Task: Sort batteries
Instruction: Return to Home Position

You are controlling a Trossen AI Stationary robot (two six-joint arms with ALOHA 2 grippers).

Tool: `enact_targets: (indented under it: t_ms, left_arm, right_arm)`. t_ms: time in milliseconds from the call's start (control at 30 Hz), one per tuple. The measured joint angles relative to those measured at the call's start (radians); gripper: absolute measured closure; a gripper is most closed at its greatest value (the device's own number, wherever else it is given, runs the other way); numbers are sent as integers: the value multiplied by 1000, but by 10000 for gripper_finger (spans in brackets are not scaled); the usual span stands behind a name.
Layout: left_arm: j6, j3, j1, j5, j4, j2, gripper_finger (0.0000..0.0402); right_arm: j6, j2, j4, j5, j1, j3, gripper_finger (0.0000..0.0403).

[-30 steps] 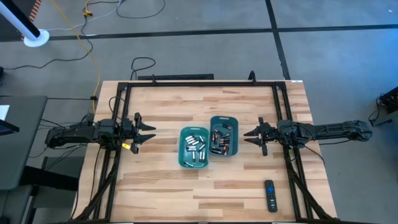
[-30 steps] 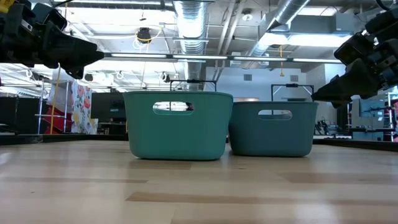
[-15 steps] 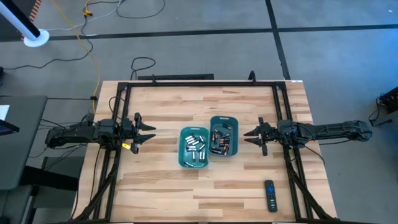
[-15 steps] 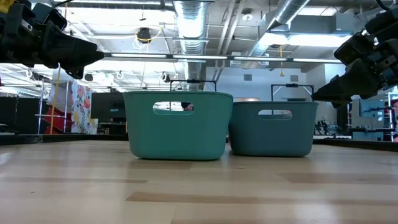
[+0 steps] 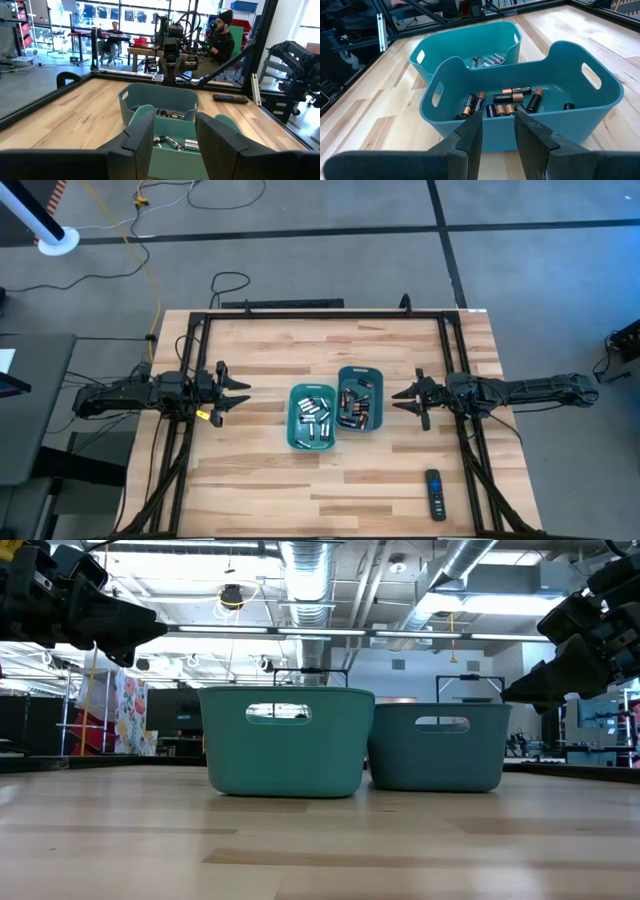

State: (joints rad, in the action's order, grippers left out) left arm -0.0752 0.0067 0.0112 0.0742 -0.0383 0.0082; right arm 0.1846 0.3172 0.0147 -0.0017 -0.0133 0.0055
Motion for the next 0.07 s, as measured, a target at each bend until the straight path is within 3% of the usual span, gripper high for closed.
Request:
enact_targets:
  t_ms: [67]
  left_arm:
    - [0, 0, 0, 0, 0, 0, 264]
  right_arm:
    - [0, 0, 0, 0, 0, 0, 271]
